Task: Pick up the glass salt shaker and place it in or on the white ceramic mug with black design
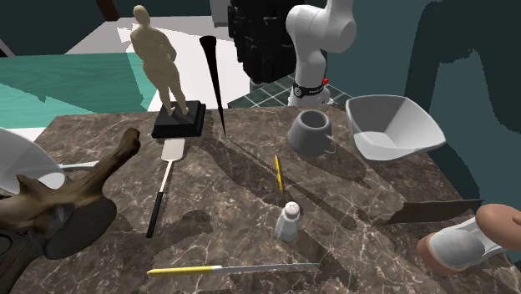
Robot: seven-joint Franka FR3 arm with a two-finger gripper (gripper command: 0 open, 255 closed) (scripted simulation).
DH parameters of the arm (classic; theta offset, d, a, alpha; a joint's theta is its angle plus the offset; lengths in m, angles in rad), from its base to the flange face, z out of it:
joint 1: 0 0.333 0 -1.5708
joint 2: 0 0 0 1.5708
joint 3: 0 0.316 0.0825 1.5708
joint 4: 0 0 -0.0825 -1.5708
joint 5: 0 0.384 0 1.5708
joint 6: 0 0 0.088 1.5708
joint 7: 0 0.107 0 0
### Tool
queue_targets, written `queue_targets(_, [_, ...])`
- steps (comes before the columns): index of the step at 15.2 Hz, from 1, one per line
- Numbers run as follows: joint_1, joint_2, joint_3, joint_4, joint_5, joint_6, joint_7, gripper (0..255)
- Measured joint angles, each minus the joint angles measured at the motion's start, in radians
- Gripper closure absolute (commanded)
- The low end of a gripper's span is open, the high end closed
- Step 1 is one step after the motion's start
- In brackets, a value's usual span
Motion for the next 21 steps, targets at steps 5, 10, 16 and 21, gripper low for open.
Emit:
queue_targets(5, [0.02,0.144,0.09,0.038,0.019,0.106,0.096,0])
queue_targets(10, [0.032,0.299,0.166,0.111,0.004,0.186,0.194,0])
queue_targets(16, [0.059,0.519,0.248,0.246,-0.069,0.257,0.342,0])
queue_targets(21, [0.101,0.697,0.277,0.36,-0.154,0.301,0.453,0])
